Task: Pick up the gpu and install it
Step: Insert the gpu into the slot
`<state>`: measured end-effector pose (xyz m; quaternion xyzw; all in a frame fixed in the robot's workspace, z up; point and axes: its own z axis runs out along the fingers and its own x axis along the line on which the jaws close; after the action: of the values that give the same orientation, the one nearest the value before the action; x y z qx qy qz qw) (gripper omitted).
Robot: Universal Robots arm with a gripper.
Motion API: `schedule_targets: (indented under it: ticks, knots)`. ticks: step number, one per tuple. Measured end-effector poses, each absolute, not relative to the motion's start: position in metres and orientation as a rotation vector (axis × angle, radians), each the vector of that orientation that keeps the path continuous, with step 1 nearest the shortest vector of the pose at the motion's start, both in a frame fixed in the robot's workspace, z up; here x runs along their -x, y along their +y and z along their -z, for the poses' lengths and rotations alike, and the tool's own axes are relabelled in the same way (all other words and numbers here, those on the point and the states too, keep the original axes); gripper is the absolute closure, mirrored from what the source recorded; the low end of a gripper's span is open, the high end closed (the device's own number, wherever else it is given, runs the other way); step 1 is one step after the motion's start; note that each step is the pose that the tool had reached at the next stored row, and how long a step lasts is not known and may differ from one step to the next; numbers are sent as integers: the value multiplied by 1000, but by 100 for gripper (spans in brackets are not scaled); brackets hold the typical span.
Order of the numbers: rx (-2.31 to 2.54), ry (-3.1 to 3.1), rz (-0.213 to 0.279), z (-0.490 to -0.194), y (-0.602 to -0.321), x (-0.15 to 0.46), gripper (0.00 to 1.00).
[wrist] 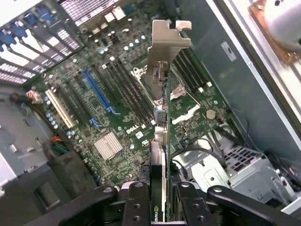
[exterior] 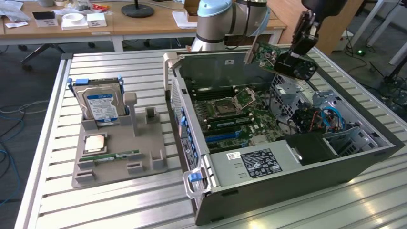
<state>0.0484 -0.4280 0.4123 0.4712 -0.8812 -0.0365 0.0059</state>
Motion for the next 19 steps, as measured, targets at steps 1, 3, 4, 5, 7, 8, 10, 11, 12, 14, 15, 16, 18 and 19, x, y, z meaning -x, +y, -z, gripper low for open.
schedule_targets:
  ticks: [1,3,4,5,7,8,10,11,12,14,15,16,18,19]
  knots:
    - [-1499,-2744,114,-412,-428,-48,74]
    - [-1547,-2716,114,-412,-428,-48,74]
    - [-1571,-2701,113,-412,-428,-48,74]
    - [-1595,-2687,113,-412,-428,-48,74]
    - [-1644,-2656,113,-411,-428,-48,74]
    - [-1667,-2640,112,-411,-428,-48,74]
    - [-1714,-2609,112,-411,-428,-48,74]
    - [-1737,-2593,112,-410,-428,-48,74]
    - [-1760,-2576,111,-410,-428,-48,74]
    - [-1807,-2542,111,-410,-428,-48,74]
    - [-1830,-2525,110,-410,-428,-48,74]
    - [-1852,-2508,110,-409,-428,-48,74]
    - [-1896,-2473,109,-409,-428,-48,74]
    - [-1918,-2455,109,-409,-428,-48,74]
